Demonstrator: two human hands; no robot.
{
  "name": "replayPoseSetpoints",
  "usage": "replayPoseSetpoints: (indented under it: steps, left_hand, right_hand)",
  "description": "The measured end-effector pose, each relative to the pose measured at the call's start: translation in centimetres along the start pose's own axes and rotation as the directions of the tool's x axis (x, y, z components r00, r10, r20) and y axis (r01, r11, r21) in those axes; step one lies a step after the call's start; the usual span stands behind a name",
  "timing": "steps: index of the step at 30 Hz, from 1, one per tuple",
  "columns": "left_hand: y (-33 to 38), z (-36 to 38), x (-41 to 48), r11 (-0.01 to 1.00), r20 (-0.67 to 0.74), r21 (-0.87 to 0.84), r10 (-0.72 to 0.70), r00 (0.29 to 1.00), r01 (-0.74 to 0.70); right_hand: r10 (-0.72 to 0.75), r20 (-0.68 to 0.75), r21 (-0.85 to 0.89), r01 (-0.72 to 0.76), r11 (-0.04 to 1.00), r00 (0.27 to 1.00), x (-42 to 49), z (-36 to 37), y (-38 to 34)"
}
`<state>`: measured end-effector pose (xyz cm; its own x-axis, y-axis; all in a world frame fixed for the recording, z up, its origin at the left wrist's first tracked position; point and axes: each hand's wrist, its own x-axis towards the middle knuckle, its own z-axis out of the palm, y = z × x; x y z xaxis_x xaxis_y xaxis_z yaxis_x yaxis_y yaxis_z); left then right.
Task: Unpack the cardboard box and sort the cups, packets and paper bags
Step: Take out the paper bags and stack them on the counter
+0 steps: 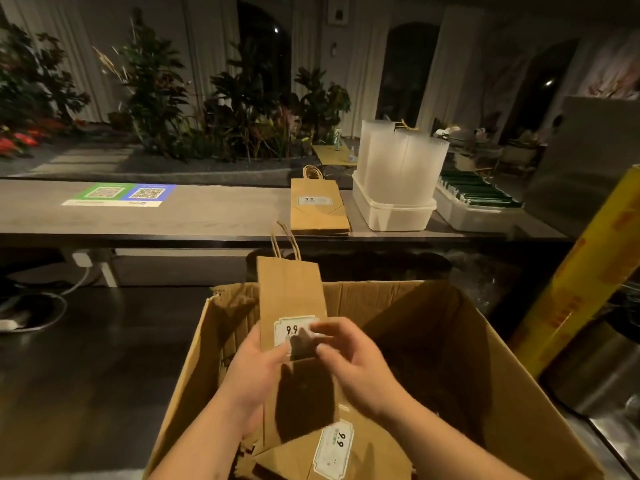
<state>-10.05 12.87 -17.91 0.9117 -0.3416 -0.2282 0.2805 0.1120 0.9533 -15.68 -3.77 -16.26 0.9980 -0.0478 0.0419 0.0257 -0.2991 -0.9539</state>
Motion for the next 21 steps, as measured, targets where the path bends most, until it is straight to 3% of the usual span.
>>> replayPoseSetpoints:
  steps: [1,3,5,6,8,12,14,18,21]
  left_hand:
    - [0.0,-0.1,0.1,0.996,-0.039,0.082,0.039,0.998,-0.036]
    - [0.0,-0.3,0.3,0.987,-0.077,0.143,0.085,0.993,-0.073]
    - [0.1,-0.6,0.4,0.986,-0.102,0.139,0.107,0.989,-0.092]
    - [0.3,-0.7,0.5,0.982,-0.115,0.154,0.126,0.985,-0.108]
    - [0.4,-0.7,0.6,0.973,-0.12,0.189,0.158,0.98,-0.134]
    - [0.1,-0.9,0.9,0.957,-0.183,0.279,0.135,0.974,-0.081]
    - [0.0,-1.2,1.2,0.943,-0.219,0.322,0.155,0.963,-0.079]
    - [0.4,-1.8,0.8,0.908,-0.293,0.397,0.266,0.918,-0.136]
    - [0.3,-2.0,0.6,0.858,-0.269,0.48,0.343,0.9,-0.183]
  right_hand:
    - [0.038,-0.104,-0.004,-0.038,0.999,0.994,0.4,-0.6,1.0]
    - [0.14,-0.166,-0.279,-0.183,0.943,0.976,1.4,-2.1,3.8]
    - [0.364,-0.058,-0.572,-0.33,0.751,0.929,2.2,-3.1,6.5]
    - [0.493,-0.002,-0.674,-0.365,0.642,0.87,2.3,-3.4,7.4]
    - [0.649,0.076,-0.822,-0.32,0.47,0.757,2.2,-3.1,8.7]
    - [0.687,0.055,-0.922,-0.227,0.314,0.724,2.2,-1.5,10.8]
    - [0.669,0.04,-0.913,-0.244,0.326,0.742,2.3,-1.1,10.5]
    - [0.548,-0.083,-0.696,-0.441,0.566,0.833,2.5,-2.3,8.7]
    - [0.408,-0.157,-0.662,-0.402,0.633,0.9,1.9,-4.2,6.3]
